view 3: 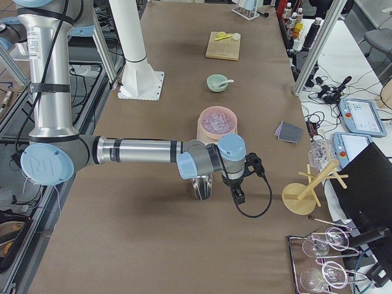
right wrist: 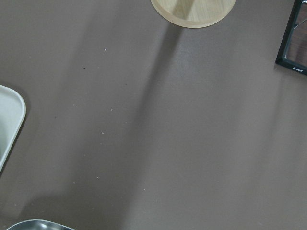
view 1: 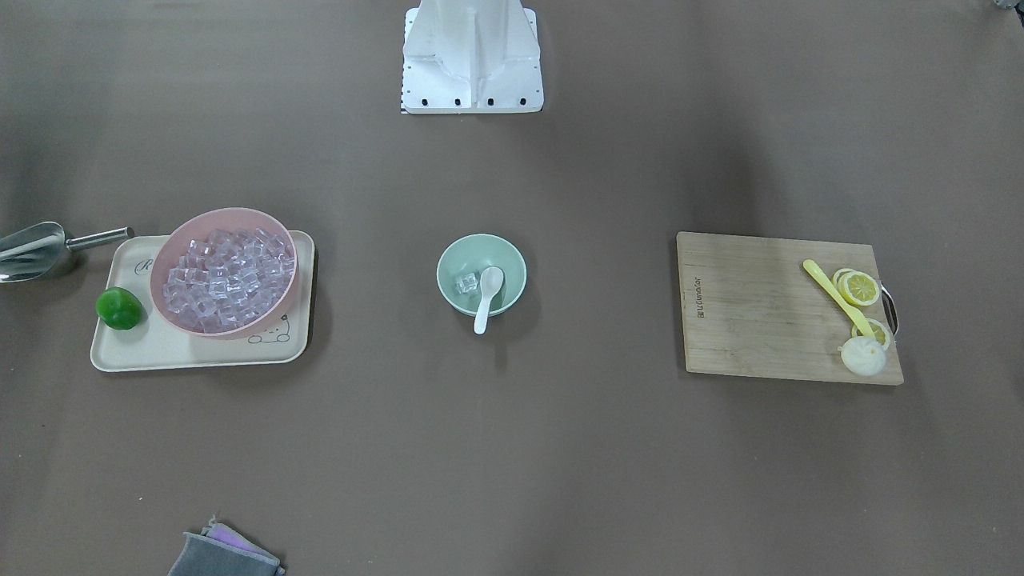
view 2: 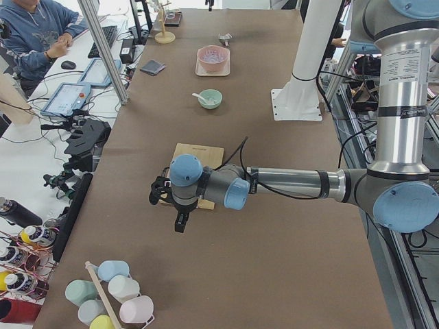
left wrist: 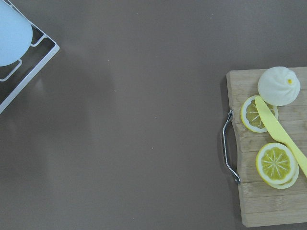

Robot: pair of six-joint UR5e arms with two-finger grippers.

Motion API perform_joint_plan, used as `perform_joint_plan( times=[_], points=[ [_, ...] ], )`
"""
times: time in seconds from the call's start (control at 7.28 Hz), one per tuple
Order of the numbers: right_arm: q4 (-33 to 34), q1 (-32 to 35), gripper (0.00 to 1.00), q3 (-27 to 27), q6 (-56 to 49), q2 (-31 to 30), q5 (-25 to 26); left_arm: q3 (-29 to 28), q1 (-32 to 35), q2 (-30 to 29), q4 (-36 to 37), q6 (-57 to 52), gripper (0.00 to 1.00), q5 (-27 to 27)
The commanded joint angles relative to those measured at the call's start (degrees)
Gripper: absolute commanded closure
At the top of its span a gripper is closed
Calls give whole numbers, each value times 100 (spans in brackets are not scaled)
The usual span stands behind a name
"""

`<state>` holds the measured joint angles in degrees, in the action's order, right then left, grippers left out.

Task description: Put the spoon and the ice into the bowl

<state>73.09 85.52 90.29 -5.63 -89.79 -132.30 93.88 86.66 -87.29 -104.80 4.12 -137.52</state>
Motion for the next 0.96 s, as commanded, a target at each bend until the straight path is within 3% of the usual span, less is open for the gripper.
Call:
perform_joint_plan(
  times=[0.0,0.82],
  points=[
    [4,0,0,-29,0,31,213,25,0,1,-5,1,2,23],
    [4,0,0,50,18,5,196,25,-9,-174,-5,-17,2,32]
  ],
)
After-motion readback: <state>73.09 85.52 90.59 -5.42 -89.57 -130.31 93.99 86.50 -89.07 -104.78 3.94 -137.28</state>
